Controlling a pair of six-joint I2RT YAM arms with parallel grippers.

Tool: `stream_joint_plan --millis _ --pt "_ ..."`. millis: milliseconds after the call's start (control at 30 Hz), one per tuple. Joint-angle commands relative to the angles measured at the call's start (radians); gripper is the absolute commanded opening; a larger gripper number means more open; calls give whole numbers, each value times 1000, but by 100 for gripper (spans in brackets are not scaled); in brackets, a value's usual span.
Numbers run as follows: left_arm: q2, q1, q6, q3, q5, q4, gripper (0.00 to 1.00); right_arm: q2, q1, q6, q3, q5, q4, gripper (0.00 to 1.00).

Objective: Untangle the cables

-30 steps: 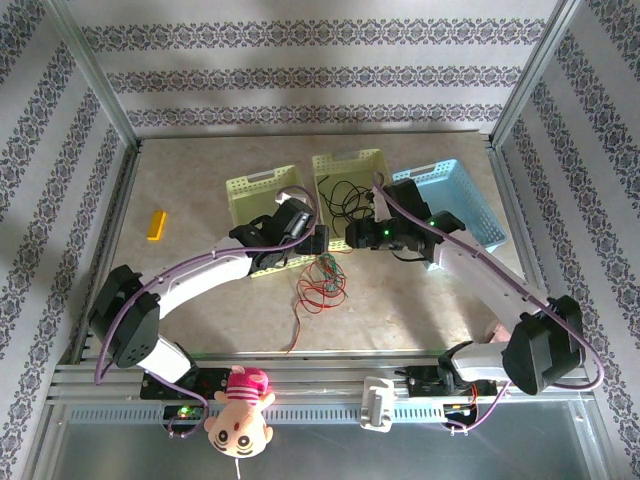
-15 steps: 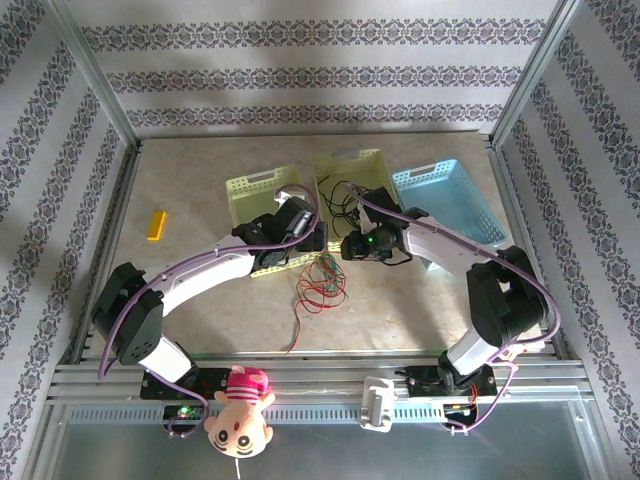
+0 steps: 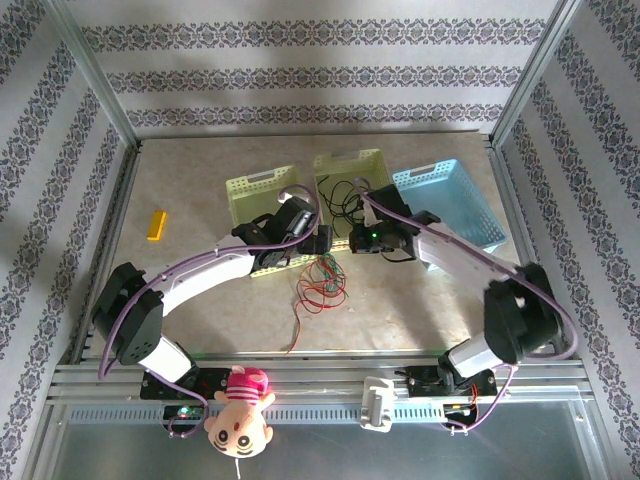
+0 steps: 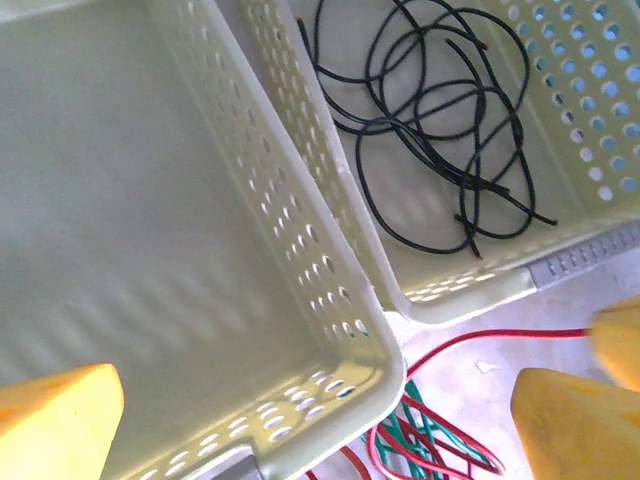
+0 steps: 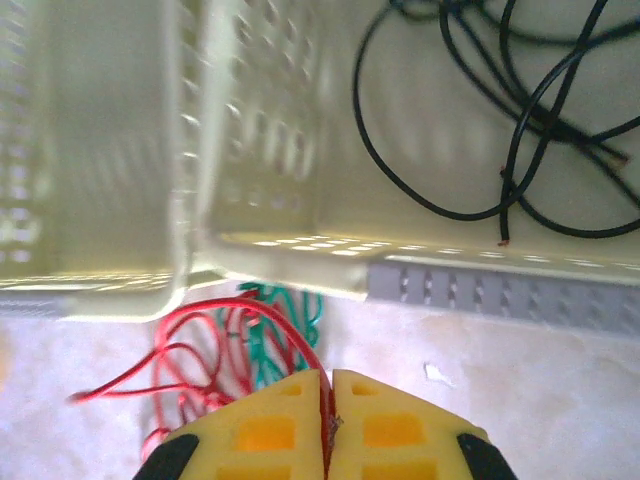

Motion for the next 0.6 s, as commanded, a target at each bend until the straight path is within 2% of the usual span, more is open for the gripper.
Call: stream_joint_plan --millis 0,100,233,433,567 --pt "0 -14 72 -7 98 47 99 -177 -25 4 2 32 -37 0" --pt "9 -20 108 -17 172 97 99 -299 -80 27 26 12 -53 0" --pt "48 -36 144 11 232 83 99 -398 -154 64 73 -12 -54 0" --pt "113 -89 218 52 243 120 99 -439 -176 78 151 -57 -34 0" --pt "126 -106 272 38 299 205 99 -450 -177 89 177 -83 -33 0"
